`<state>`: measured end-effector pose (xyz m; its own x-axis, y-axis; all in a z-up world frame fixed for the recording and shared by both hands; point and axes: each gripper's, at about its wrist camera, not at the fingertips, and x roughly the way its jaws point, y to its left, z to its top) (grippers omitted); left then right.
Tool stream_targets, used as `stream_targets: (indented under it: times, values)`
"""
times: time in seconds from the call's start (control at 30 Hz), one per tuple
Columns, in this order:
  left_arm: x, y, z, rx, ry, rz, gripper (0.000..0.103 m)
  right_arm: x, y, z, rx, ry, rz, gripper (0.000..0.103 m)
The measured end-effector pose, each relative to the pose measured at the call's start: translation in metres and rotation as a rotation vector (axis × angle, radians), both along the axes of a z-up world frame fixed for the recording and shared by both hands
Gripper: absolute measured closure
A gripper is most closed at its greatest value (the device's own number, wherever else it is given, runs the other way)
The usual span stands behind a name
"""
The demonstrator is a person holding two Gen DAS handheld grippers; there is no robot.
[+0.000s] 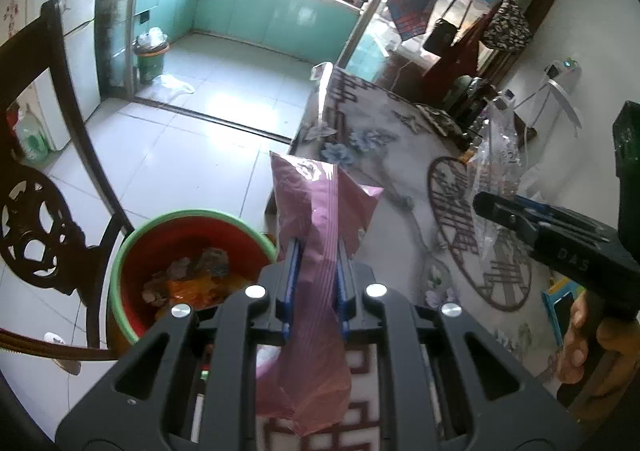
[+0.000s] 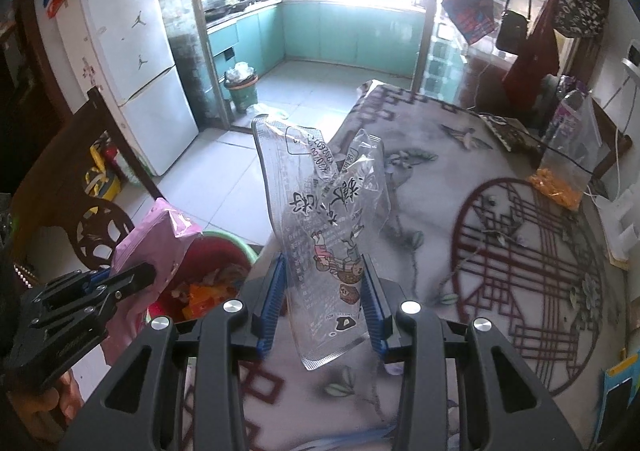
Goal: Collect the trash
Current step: 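Carry pink wrapper and clear bag over the red bucket and open both tools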
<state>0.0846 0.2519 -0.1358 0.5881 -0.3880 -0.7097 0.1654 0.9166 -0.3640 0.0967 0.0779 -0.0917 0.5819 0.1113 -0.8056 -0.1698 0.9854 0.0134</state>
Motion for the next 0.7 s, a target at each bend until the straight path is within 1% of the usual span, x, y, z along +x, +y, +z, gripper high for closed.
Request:
stream_targets:
  times: [0.47, 0.7]
  values:
    - [0.006, 0.041, -0.019, 0.025, 0.053, 0.076, 0.088, 0.008, 0.048, -0.014, 0.004, 0.043, 0.084, 0.067]
    - [0.013, 0.051, -0.035, 0.041, 0.09, 0.094, 0.088, 0.018, 0.068, -0.031, 0.045, 0.102, 0.14, 0.067]
